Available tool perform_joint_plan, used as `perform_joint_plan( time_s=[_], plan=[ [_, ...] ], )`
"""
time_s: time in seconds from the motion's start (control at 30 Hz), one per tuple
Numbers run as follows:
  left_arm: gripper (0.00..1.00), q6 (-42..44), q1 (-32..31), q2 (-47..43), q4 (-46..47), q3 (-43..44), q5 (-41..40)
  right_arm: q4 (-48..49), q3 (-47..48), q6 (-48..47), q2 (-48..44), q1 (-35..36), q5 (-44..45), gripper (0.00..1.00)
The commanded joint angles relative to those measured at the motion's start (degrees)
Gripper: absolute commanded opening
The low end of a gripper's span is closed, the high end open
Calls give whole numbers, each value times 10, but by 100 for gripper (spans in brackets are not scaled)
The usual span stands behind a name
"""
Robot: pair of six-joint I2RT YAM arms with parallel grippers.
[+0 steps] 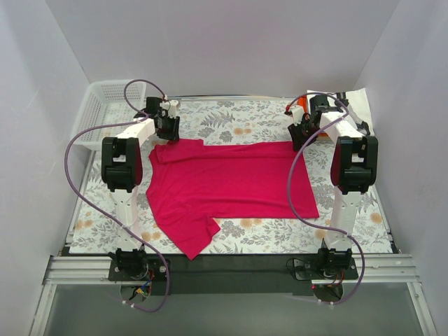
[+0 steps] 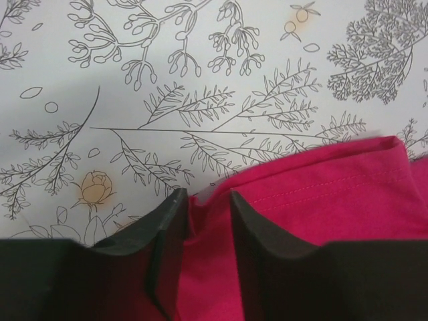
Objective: Fold and stack the t-shirts
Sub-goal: Fold the tshirt
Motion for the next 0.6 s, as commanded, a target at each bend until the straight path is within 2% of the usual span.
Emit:
perform_joint_plan(
  time_s=[0.0,0.03,0.1,0.23,0.37,0.53,0.57],
  plan=[
    [23,0,-7,-39,2,-20,-5,-16,-8,-15,-27,-2,-1,35],
    [11,-1,-7,-45,2,-21,-5,-18,-8,-16,-29,-1,-2,36],
    [0,-2,-7,-52,1,-19,-10,-27,-8,-20,-32,-2,-5,36],
    [0,2,-7,-86,-8,-18,-6,-38,-16,-32,-37,-1,-4,35],
    [0,18,-7,-158,-34,-41,52,-38,-25,-38,-53,-2,-4,31],
    [0,57,-7,-235,-71,-101,104,-40,-29,-44,-56,-2,3,18],
    [0,64,-7,-249,-73,-137,114,-40,-31,-46,-56,-2,5,17]
  ],
)
